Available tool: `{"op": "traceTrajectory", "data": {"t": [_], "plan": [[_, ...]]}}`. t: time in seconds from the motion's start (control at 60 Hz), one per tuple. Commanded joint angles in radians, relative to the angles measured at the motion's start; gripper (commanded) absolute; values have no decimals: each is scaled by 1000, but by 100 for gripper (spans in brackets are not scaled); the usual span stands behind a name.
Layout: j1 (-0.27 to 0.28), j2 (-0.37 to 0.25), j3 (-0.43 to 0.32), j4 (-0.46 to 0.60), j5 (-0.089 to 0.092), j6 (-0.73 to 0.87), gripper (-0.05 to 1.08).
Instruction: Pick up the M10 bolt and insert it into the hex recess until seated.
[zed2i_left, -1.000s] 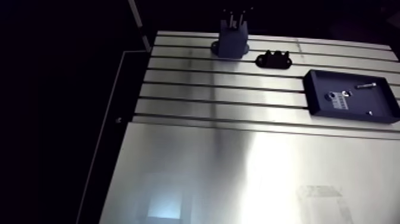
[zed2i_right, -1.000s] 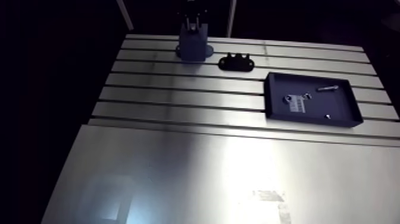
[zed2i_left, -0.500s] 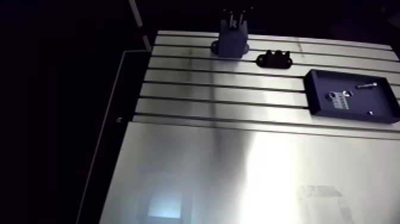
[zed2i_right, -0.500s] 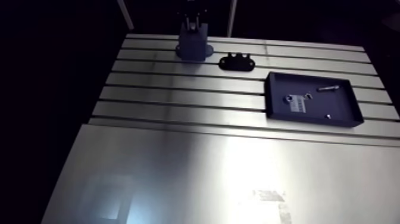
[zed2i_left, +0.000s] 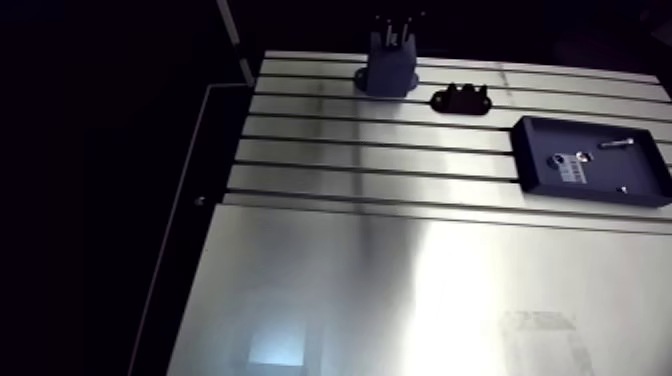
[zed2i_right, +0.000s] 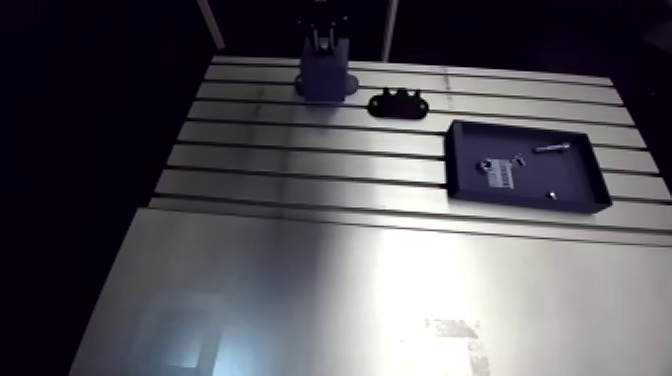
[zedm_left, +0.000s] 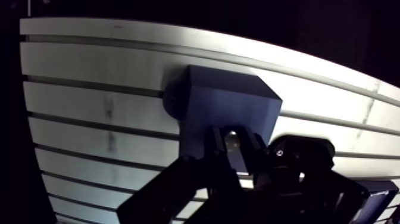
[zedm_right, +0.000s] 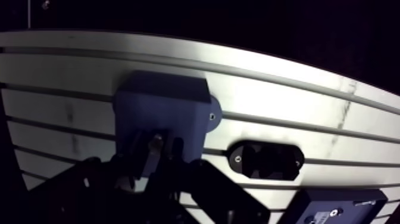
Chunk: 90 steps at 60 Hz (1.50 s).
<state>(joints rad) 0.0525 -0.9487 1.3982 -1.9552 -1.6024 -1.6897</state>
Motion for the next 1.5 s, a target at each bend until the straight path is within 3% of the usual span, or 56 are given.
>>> {"op": "traceTrajectory", "data": {"t": [0.017, 0.733, 1.5], "plan": [[1, 0, 3, 0, 0, 0, 71], [0, -3, 2, 2, 6, -37, 76], [0, -3, -8, 3, 5, -243, 78]]}}
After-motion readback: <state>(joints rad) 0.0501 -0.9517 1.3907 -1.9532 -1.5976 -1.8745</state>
